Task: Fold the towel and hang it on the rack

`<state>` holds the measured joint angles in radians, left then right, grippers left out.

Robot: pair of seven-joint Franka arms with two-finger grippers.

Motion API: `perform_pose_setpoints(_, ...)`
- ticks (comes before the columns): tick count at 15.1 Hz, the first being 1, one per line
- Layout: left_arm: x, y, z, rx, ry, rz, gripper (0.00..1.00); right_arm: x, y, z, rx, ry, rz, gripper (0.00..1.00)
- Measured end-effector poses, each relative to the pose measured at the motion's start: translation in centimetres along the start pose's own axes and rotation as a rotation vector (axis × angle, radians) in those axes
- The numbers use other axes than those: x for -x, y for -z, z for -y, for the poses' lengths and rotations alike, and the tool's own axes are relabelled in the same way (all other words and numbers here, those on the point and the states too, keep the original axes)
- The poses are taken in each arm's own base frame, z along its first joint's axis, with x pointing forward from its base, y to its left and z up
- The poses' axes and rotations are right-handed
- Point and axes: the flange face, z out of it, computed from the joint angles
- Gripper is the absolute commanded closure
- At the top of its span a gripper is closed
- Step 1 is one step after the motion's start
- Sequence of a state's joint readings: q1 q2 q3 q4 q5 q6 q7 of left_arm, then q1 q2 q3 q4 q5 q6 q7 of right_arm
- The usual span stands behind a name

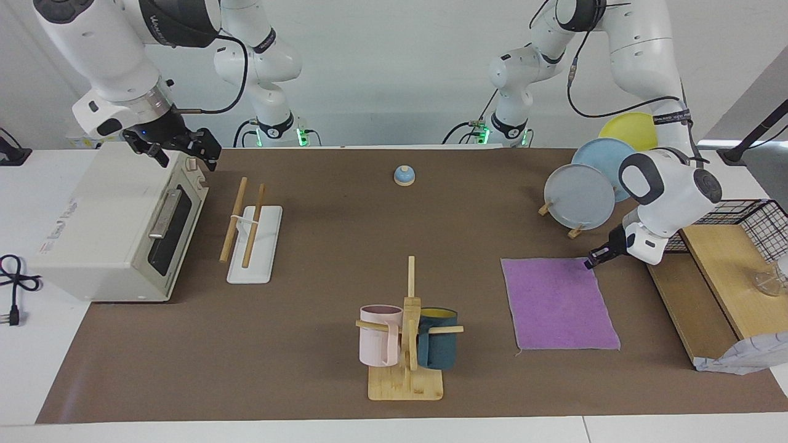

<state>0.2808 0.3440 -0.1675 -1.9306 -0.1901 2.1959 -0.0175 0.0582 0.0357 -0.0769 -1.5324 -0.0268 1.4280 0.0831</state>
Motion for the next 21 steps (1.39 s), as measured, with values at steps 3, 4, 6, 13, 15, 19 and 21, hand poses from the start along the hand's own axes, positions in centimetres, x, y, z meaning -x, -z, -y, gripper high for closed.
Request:
perform_pose_setpoints(3, -0.1, 1.9, -2.6, -0.029, -0.107, 0.002, 1.0, 0.0, 0.0, 0.0, 0.0, 0.0, 0.0, 0.0)
perform_pose_setpoints(4, 0.2, 3.4, -4.7, -0.073, -0.179, 0.002, 1.0, 0.0, 0.0, 0.0, 0.0, 0.0, 0.0, 0.0)
perform_pose_setpoints(6, 1.9, 6.0, -11.2, -0.178, -0.349, -0.015, 1.0, 0.0, 0.0, 0.0, 0.0, 0.0, 0.0, 0.0)
perform_pose_setpoints(13, 13.8, -2.8, -29.2, -0.379, -0.723, -0.026, 1.0, 0.0, 0.0, 0.0, 0.0, 0.0, 0.0, 0.0)
perform_pose_setpoints(15, 13.7, -4.6, -28.9, -0.375, -0.688, -0.033, 1.0, 0.0, 0.0, 0.0, 0.0, 0.0, 0.0, 0.0)
perform_pose_setpoints(19, 13.0, -4.7, -28.4, -0.368, -0.619, -0.052, 0.0, 0.0, 0.0, 0.0, 0.0, 0.0, 0.0, 0.0)
perform_pose_setpoints(21, 12.8, -4.3, -28.3, -0.347, -0.581, -0.054, 0.0, 0.0, 0.0, 0.0, 0.0, 0.0, 0.0, 0.0)
